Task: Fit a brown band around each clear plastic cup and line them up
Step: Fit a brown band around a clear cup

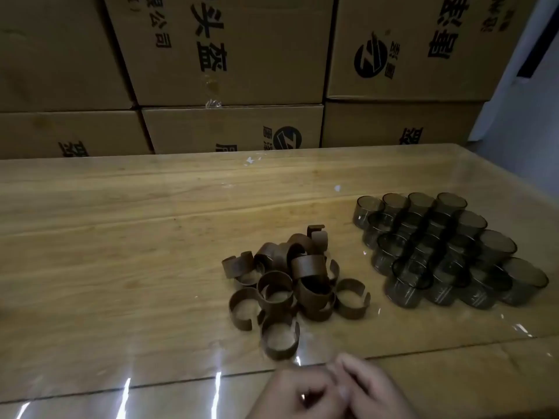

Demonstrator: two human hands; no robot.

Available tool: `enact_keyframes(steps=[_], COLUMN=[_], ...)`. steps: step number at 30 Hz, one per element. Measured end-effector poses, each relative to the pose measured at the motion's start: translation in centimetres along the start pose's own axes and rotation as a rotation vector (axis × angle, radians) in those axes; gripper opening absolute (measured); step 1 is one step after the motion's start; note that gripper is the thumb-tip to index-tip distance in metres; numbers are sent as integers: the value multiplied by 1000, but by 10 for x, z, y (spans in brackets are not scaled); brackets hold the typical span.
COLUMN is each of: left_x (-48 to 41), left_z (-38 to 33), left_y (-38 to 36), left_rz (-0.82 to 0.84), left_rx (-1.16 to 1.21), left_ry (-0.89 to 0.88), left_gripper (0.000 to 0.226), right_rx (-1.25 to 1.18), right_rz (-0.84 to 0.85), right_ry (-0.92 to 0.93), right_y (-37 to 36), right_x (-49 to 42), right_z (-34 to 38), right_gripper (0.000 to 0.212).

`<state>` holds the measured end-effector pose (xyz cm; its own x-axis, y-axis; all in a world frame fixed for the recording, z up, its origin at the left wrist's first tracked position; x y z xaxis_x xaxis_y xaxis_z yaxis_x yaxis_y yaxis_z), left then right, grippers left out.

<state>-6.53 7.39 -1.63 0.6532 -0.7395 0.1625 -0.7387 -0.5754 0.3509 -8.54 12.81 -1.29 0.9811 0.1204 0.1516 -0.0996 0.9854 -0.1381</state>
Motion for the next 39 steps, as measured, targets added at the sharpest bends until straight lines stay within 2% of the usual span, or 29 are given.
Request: enact_keyframes(steps=[1, 2, 7, 12, 23, 28, 35, 39], left_x=[-3, -5, -27, -35, -72, -92, -112, -108], left_z=[-7, -2, 5, 12, 22, 29, 42, 49], left_y=[37, 45, 87, 115, 166, 195, 225, 222], left_rz=[-133, -219, -340, -500, -651, -728, -830, -812], left_rx=[62, 78, 0, -27, -55, -36, 35, 57], left_ry=[-71, -40, 0, -42, -39, -46, -21, -20], left_gripper=[32, 37, 45, 47, 55, 58, 61, 62], right_rx=[57, 123, 224, 221, 272, 225, 222, 238], right_rz=[10, -11, -32, -1, -8, 14, -69, -108], right_ry=[40, 76, 207, 231, 226, 230, 265, 304], right_y=[3, 7, 3, -4, -2, -3, -1, -2], right_x=[-10, -18, -63, -95, -150, -183, -221, -211], right_z=[1, 4, 11, 21, 38, 44, 53, 50], right_gripper=[36, 36, 35, 40, 35, 47, 36, 38])
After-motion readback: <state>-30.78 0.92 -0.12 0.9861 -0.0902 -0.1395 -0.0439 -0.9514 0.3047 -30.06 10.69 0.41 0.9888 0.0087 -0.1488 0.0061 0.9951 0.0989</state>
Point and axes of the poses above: each hand's wrist, its own x-axis away from the middle knuckle, its own y-axis out of the back of the hand, z = x × y, the point moved 10 cm from there along -x, towards the middle knuckle, and after that the axes turned 12 degrees about -x, right-handed, at the moved point
